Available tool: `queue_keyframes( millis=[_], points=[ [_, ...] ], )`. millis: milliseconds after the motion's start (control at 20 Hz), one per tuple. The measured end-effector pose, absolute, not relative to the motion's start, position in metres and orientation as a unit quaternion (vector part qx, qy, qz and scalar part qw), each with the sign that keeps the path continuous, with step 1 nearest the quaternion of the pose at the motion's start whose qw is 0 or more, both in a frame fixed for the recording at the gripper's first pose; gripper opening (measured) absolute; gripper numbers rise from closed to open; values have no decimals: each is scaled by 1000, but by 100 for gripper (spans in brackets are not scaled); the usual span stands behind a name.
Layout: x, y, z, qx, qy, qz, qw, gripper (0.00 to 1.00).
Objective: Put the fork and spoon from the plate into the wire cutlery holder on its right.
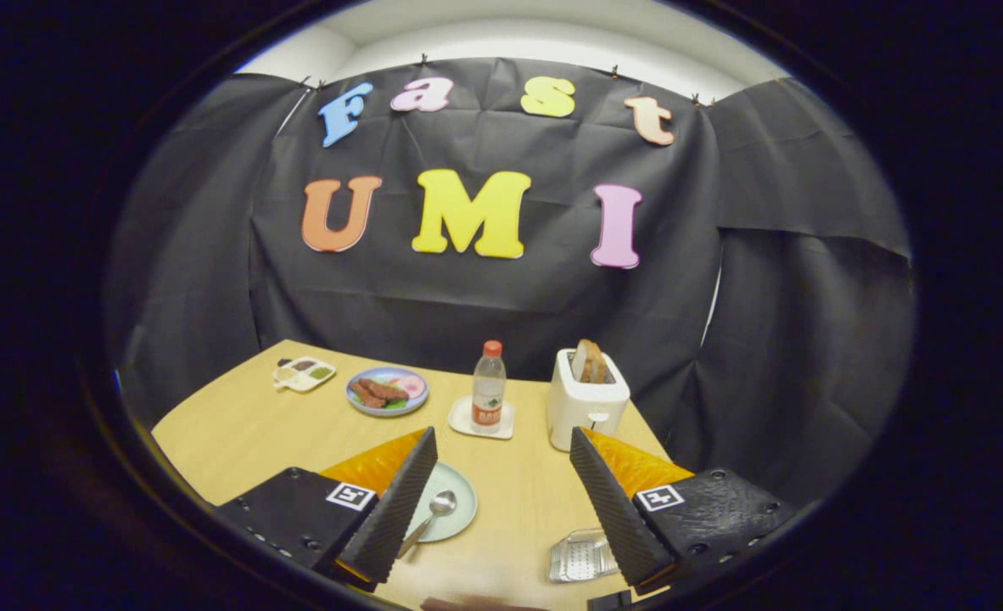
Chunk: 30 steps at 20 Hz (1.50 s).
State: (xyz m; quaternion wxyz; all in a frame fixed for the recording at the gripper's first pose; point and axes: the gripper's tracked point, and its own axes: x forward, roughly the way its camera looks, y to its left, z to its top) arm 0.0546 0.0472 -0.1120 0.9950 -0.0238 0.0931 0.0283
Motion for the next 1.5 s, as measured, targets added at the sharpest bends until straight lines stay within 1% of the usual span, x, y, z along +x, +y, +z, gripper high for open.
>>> queue_keyframes(
  millis=[250,450,650,700,800,900,1100,1200,1250,1300,1350,1400,1450,1500],
  points=[
    [70,87,-194,-18,188,40,981,96],
    [79,123,-243,-4,246,53,968,95],
    [90,144,-294,2,296,43,954,92],
    [94,145,-306,4,309,37,950,88],
    [99,143,-324,14,336,22,941,75],
    [101,147,-339,33,363,23,931,62],
    [108,147,-344,27,375,17,927,35],
    [109,149,-346,25,379,24,925,33],
    [108,145,-346,12,383,15,924,33],
    [109,144,-343,6,382,15,924,21],
    [111,140,-345,-2,382,9,924,20],
    [110,143,-344,1,387,24,922,9],
    [109,145,-344,2,393,34,919,7],
    [110,143,-344,4,397,37,917,7]
  ],
)
